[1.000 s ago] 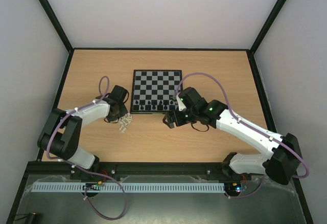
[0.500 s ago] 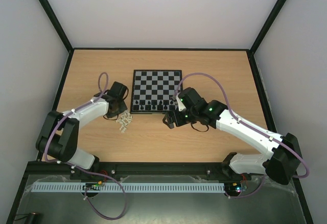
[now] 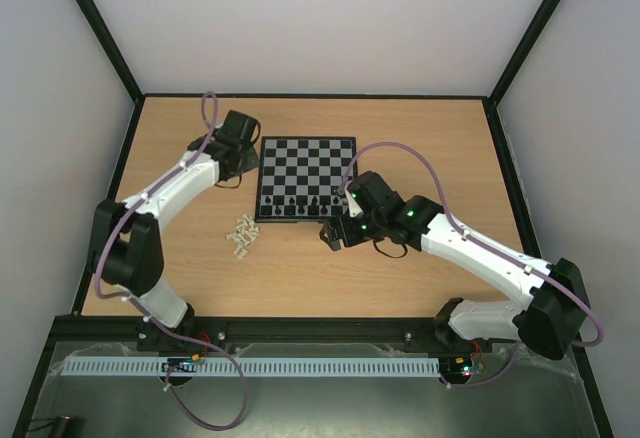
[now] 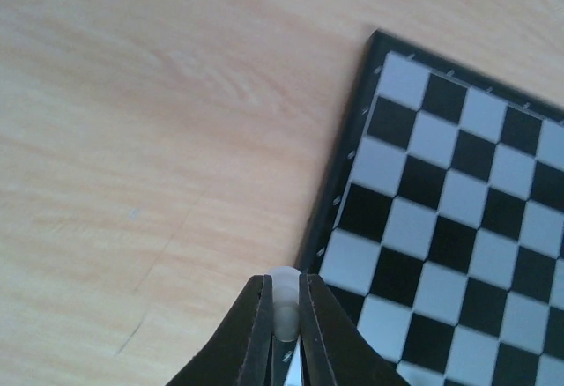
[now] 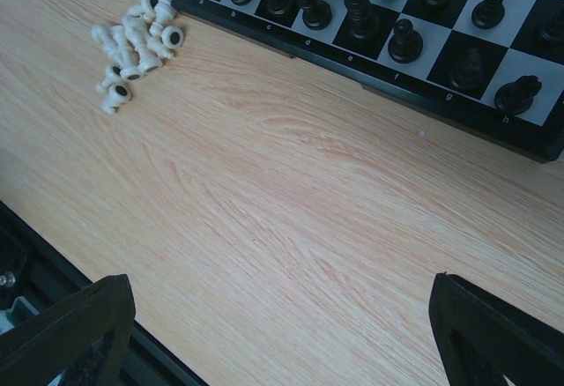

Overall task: Set up the chess pieces on the board
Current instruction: Place the chess piece on the chessboard.

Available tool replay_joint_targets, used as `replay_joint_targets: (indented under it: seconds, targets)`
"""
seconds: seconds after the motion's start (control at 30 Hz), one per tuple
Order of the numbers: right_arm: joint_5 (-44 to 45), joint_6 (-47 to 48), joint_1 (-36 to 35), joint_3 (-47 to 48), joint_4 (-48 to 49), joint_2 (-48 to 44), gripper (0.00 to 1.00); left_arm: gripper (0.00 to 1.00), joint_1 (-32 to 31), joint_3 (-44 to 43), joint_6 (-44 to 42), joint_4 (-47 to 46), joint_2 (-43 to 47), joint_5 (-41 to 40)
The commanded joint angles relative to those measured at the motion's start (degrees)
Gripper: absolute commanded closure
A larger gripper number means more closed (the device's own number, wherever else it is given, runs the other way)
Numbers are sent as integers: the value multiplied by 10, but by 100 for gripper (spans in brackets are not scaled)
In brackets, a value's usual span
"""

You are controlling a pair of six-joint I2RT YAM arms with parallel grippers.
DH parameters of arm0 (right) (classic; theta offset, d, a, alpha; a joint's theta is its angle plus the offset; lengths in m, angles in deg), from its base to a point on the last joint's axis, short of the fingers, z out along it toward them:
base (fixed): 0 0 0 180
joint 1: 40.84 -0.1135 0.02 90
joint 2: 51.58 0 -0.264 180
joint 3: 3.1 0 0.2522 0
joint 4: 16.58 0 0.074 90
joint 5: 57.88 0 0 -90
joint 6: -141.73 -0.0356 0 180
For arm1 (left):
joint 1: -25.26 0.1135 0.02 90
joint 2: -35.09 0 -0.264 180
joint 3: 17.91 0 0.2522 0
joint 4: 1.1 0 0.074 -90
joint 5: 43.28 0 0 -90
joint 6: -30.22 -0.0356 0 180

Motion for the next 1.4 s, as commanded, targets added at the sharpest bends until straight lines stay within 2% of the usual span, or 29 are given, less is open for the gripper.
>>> replay_joint_targets:
  seconds: [0.0, 0.23, 0.57, 1.37]
  targets:
    - [22, 6, -4, 3, -17, 16, 7, 93, 2, -80, -35, 4, -72, 14]
    - [54, 2, -3, 9, -26, 29, 7, 93, -3, -218, -60, 10, -196, 17]
    - [64, 1, 5, 18, -29, 47, 7, 92, -13, -337, -87, 36, -303, 23]
    - [51, 3, 11, 14, -28, 55, 7, 91, -15, -384, -101, 81, -385, 41]
